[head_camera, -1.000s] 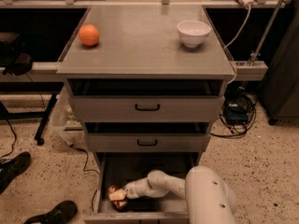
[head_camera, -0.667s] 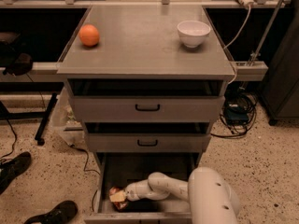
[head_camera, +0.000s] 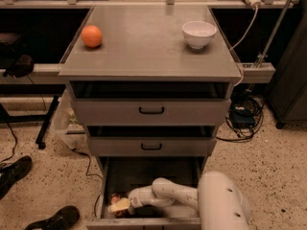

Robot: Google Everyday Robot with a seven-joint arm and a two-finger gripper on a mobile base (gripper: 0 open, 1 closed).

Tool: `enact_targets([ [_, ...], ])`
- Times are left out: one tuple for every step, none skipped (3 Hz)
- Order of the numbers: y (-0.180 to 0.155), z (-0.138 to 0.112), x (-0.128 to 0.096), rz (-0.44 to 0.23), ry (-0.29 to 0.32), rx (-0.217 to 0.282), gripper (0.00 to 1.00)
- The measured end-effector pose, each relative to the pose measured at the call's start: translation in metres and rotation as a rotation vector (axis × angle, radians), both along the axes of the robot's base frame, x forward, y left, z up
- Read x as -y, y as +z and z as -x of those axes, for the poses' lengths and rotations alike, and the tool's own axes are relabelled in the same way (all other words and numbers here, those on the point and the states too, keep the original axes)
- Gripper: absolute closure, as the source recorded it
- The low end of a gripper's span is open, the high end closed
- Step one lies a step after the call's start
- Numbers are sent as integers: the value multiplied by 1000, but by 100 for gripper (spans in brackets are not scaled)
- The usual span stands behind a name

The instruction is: Place coke can into bottom drawer

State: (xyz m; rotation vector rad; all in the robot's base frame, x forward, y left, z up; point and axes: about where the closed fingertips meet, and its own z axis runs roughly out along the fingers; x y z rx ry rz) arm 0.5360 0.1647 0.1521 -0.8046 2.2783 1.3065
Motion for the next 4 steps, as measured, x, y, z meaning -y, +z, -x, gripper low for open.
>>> enact_targets([
  [5,1,5,8,-11,21,0],
  [15,-3,21,23,-36,45,0],
  [30,-14,59,54,-70,64,0],
  [42,-28,103,77,-98,61,0],
])
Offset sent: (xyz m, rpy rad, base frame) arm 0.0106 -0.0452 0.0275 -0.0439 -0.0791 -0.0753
